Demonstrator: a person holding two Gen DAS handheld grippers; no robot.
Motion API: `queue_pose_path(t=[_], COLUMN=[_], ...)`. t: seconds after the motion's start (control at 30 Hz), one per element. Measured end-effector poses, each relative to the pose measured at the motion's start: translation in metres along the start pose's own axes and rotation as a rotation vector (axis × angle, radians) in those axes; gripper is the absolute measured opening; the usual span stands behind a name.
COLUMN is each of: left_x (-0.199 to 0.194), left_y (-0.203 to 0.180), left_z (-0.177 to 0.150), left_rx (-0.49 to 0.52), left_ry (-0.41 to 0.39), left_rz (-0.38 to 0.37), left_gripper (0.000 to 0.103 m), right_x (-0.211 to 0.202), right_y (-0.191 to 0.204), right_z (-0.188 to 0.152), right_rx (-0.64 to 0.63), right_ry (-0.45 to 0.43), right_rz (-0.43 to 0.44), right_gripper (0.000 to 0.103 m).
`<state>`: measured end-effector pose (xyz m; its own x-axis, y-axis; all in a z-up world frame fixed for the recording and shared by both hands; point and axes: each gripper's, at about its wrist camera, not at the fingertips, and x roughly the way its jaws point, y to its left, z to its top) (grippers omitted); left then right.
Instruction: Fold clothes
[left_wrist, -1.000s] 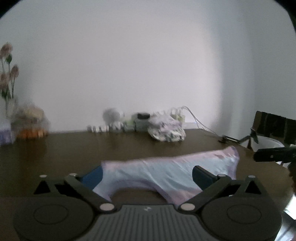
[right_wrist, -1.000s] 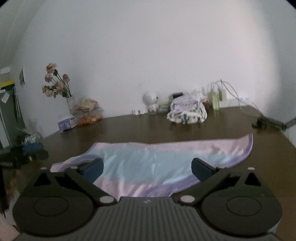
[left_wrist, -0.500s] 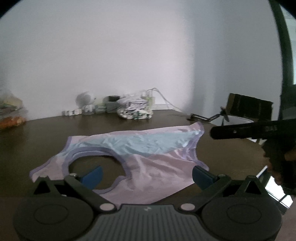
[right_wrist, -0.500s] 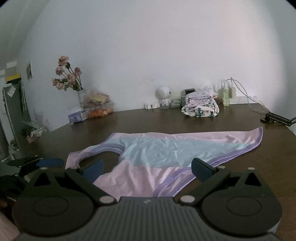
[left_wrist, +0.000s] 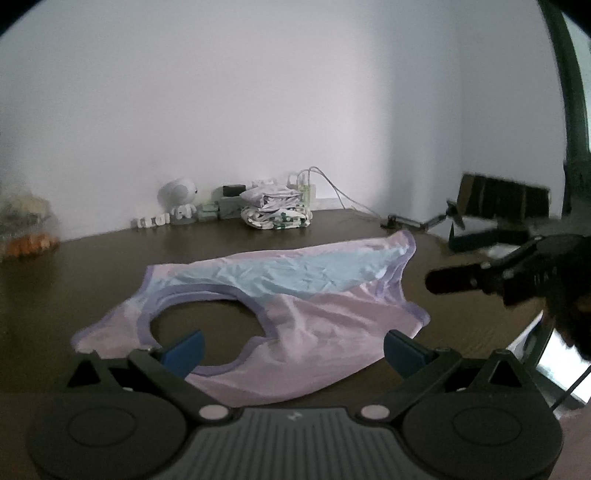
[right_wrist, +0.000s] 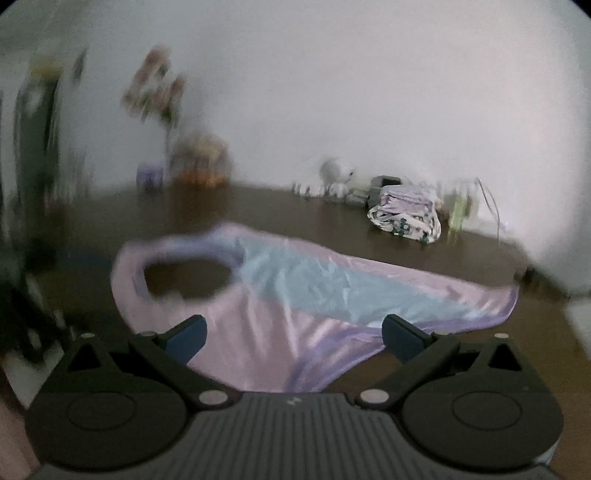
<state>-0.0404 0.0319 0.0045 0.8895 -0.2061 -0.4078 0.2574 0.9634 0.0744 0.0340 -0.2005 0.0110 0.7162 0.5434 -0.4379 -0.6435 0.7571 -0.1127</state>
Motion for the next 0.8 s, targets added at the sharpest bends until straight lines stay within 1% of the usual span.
queue_pose_path(t=[0.1, 0.2, 0.27, 0.3, 0.33, 0.37, 0.43, 0.5, 0.57, 0.63, 0.67, 0.73, 0.77, 0.8], left_x=[0.002, 0.008, 0.014, 0.018, 0.022, 0.028, 0.036, 0.044, 0.053, 0.062, 0.068, 0.074, 0.076, 0.078], left_y=[-0.001, -0.008, -0.015, -0.019, -0.022, -0.028, -0.040, -0.050, -0.059, -0.064, -0.066, -0.068, -0.069, -0.070], left_z=[0.004, 0.009, 0.010, 0.011, 0.012, 0.012, 0.012, 0.013, 0.013, 0.014, 0.014, 0.016, 0.017, 0.017], left_rx=[0.142, 0.312, 0.387, 0.427, 0.466, 0.513, 0.591, 0.664, 0.710, 0.745, 0.760, 0.786, 0.800, 0.817], left_ry=[0.031, 0.064, 0.085, 0.100, 0.115, 0.132, 0.151, 0.165, 0.177, 0.198, 0.208, 0.221, 0.229, 0.238], left_rz=[0.004, -0.008, -0.034, -0.052, -0.071, -0.094, -0.133, -0.176, -0.212, -0.240, -0.251, -0.266, -0.273, -0.281], left_gripper=[0.102, 0.097, 0.093, 0.085, 0.078, 0.074, 0.064, 0.060, 0.055, 0.042, 0.040, 0.027, 0.024, 0.018], right_x=[0.005, 0.018, 0.026, 0.029, 0.032, 0.034, 0.039, 0.040, 0.040, 0.038, 0.036, 0.033, 0.033, 0.032], right_y=[0.013, 0.026, 0.034, 0.037, 0.040, 0.042, 0.045, 0.046, 0.044, 0.041, 0.039, 0.035, 0.033, 0.032], right_z=[0.003, 0.005, 0.005, 0.005, 0.005, 0.006, 0.007, 0.008, 0.007, 0.005, 0.004, 0.001, 0.000, -0.001], right_rx=[-0.217, -0.411, -0.519, -0.561, -0.583, -0.599, -0.623, -0.626, -0.623, -0.623, -0.623, -0.622, -0.623, -0.623], right_ry=[0.050, 0.110, 0.142, 0.154, 0.162, 0.168, 0.174, 0.174, 0.171, 0.169, 0.169, 0.172, 0.172, 0.171], right_rz=[0.047, 0.072, 0.091, 0.104, 0.120, 0.132, 0.146, 0.150, 0.144, 0.127, 0.121, 0.122, 0.122, 0.122], right_gripper=[0.103, 0.103, 0.102, 0.102, 0.102, 0.102, 0.102, 0.102, 0.102, 0.102, 0.102, 0.102, 0.102, 0.102])
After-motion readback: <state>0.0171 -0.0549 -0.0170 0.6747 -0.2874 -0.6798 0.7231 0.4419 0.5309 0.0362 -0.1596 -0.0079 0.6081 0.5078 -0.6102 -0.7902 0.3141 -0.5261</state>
